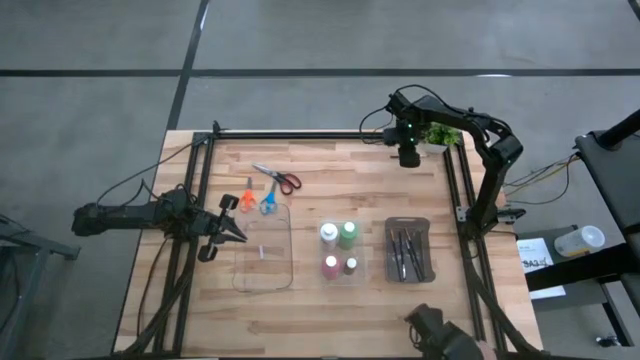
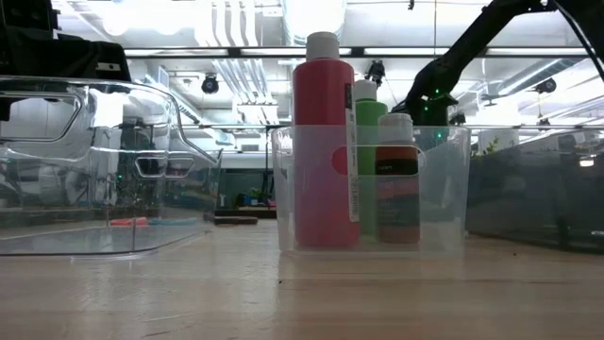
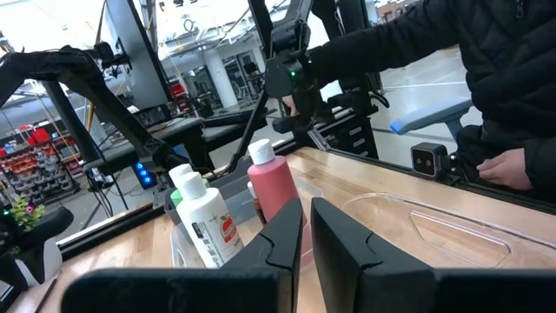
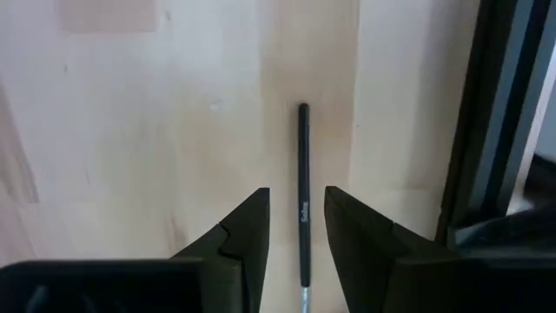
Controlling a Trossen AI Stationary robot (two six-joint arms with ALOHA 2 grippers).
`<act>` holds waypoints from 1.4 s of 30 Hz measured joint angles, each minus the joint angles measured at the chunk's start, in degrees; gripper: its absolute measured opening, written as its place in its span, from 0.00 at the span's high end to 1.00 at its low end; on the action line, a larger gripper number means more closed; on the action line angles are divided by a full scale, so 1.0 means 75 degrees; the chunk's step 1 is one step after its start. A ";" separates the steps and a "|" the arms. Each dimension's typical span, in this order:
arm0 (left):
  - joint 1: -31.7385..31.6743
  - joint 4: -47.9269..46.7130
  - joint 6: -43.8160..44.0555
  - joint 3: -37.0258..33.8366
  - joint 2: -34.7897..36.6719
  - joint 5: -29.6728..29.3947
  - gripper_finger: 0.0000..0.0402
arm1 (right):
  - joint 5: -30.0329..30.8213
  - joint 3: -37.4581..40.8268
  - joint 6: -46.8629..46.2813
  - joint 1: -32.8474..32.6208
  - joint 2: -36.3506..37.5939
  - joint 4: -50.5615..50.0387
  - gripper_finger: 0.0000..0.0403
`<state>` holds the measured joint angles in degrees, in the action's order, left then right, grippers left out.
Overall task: Pick & Place Paint Supplies
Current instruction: Put the silver paintbrush into the black bin
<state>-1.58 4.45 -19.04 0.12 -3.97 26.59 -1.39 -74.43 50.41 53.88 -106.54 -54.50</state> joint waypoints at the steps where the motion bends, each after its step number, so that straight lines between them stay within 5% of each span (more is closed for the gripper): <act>1: 0.0002 -0.0003 0.0001 -0.0003 0.0000 -0.0002 0.91 | 0.0000 0.0002 0.0157 -0.0002 0.0000 0.0018 0.73; 20: 0.0000 -0.0001 0.0001 0.0000 0.0000 -0.0003 0.91 | 0.0011 0.0648 0.0514 0.0001 -0.0017 0.0997 0.73; 28: 0.0000 -0.0002 0.0001 -0.0003 0.0000 -0.0003 0.91 | 0.0852 0.1250 0.0548 -0.0049 -0.0019 0.2208 0.73; 42: 0.0003 -0.0003 0.0001 0.0000 0.0000 0.0000 0.91 | 0.0769 0.1308 0.0338 -0.0084 -0.0006 0.2251 0.73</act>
<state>-1.56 4.43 -19.03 0.12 -3.97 26.59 4.38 -64.62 52.94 53.25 -106.59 -37.62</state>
